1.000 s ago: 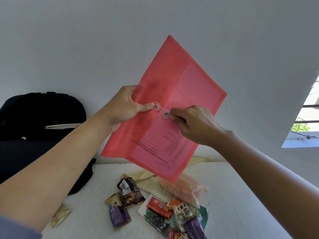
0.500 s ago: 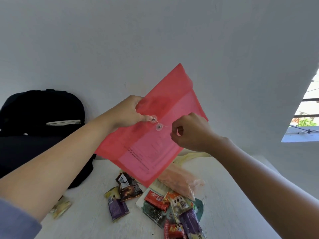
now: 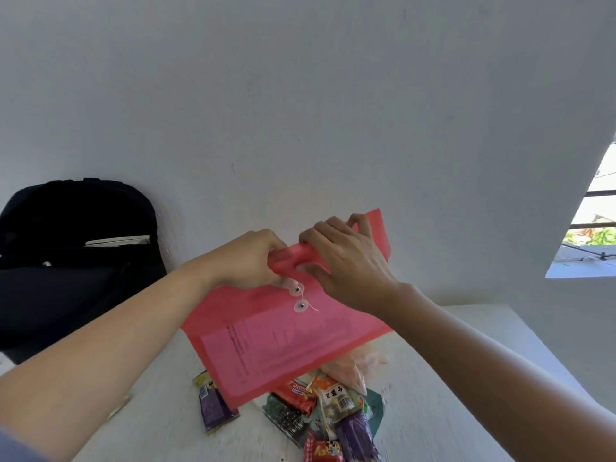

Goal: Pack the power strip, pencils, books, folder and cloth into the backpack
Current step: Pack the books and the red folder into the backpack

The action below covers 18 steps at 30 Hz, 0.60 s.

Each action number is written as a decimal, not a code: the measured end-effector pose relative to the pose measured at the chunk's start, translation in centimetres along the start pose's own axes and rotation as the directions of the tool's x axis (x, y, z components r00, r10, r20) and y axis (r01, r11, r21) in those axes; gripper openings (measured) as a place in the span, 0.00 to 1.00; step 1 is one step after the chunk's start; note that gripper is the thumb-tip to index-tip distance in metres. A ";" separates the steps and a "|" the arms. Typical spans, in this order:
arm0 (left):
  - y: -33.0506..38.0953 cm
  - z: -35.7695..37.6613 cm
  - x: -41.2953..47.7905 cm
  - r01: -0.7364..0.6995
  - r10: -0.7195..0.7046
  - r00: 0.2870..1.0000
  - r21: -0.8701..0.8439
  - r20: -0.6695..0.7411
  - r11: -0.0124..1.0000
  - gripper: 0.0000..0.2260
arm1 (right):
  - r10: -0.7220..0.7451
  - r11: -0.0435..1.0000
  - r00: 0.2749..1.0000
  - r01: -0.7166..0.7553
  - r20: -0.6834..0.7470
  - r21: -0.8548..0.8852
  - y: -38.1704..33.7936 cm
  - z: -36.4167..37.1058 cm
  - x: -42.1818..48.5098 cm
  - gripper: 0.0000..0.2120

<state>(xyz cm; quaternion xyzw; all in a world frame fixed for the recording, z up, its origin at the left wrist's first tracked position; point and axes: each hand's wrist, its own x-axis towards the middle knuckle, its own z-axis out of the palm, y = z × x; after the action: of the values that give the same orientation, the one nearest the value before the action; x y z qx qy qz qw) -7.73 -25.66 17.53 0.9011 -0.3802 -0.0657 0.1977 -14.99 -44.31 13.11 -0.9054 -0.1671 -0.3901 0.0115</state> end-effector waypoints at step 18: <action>-10.0 -5.5 -7.4 0.021 -0.371 0.875 -0.740 -0.312 0.673 0.19 | 0.384 0.794 0.917 -0.387 0.106 0.469 0.2 0.8 3.9 0.04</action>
<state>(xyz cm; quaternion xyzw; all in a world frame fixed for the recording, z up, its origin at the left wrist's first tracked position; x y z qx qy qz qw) -4.82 -12.39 18.30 0.7786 -0.1676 -0.0257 0.6042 -11.83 -43.24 15.36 -0.8897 -0.0708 -0.3234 0.3143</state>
